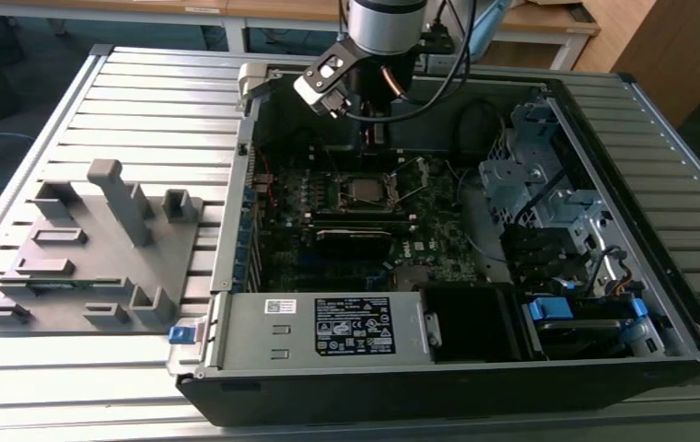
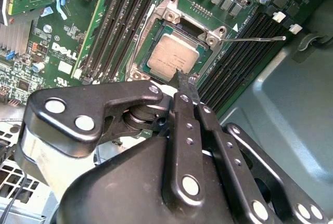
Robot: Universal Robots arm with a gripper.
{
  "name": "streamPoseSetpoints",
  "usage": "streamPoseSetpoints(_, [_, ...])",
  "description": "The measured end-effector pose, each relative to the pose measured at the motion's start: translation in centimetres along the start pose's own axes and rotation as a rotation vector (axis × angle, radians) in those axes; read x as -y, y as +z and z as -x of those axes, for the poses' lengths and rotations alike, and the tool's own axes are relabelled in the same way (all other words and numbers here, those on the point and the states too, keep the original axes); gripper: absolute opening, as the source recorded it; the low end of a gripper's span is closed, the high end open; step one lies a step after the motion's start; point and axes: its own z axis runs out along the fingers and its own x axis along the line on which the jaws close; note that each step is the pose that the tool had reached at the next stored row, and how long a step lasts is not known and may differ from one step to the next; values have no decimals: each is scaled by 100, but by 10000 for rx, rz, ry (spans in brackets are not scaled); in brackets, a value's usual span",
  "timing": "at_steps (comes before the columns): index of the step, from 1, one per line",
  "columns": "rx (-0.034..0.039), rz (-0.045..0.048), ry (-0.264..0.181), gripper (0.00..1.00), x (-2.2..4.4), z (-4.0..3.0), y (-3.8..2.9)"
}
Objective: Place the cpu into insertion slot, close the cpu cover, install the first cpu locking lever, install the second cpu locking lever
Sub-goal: 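Close the cpu cover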
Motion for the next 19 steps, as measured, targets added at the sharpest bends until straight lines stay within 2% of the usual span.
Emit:
streamPoseSetpoints(7, [-2, 1, 0, 10, -1, 0, -18])
streamPoseSetpoints(9, [-1, 1, 0, 10, -4, -1, -136])
streamPoseSetpoints(19, [-3, 2, 0, 10, -5, -1, -158])
